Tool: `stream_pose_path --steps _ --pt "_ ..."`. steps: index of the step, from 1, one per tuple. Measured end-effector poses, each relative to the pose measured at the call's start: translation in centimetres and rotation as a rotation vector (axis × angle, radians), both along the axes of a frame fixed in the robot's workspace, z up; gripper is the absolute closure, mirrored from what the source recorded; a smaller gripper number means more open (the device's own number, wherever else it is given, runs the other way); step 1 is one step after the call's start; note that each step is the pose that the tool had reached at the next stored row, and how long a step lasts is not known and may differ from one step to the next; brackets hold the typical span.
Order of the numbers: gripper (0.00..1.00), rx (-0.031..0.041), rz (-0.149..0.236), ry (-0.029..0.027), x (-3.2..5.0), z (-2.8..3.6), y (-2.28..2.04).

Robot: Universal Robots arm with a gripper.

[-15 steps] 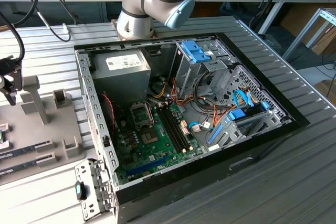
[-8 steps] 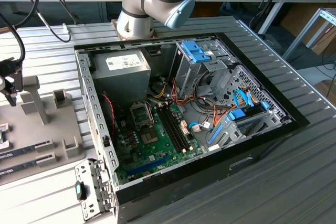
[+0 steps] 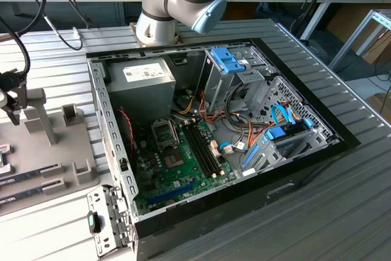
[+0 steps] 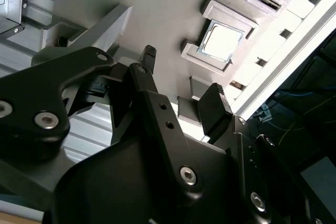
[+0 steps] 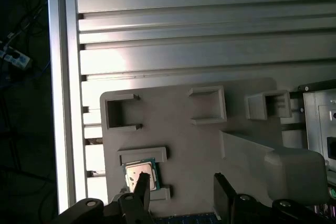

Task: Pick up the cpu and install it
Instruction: 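Pick up the cpu and move it towards the insertion slot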

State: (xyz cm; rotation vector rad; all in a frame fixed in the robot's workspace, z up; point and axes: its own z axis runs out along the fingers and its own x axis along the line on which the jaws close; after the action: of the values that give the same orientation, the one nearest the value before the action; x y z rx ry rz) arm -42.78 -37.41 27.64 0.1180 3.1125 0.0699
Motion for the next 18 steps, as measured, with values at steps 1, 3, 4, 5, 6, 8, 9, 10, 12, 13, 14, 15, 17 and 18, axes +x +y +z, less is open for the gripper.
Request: stream_pose_path --steps 1,3,4,5,6,8,9,10,12,13,14,15,17,18 --pt "0.4 0.0 0.0 0.0 0.0 -0.03 0.0" --pt "0.4 0.0 0.0 0.0 0.0 -0.1 0.0" --pt "0.4 0.0 0.0 0.0 0.0 -0.13 0.0" --pt "0.4 0.0 0.0 0.0001 0.0 -0.18 0.0" --pt "0.4 -0.0001 0.0 0.0002 0.0 -0.23 0.0" --pt "0.4 0.0 0.0 0.0002 0.0 -0.29 0.0" --pt "0.4 0.0 0.0 0.0002 0.0 -0.32 0.0" --pt "0.4 0.0001 0.0 0.0 0.0 -0.38 0.0" --pt "0.4 0.0 0.0 -0.0002 0.0 -0.45 0.0" --pt "0.4 0.0 0.0 0.0 0.0 -0.48 0.0" --pt "0.4 0.0001 0.0 0.0 0.0 -0.52 0.0" --pt "0.4 0.0 0.0 0.0 0.0 -0.55 0.0" --pt "0.4 -0.0001 0.0 0.0002 0.0 -0.57 0.0" --pt "0.4 -0.0001 0.0 0.0002 0.0 -0.57 0.0"
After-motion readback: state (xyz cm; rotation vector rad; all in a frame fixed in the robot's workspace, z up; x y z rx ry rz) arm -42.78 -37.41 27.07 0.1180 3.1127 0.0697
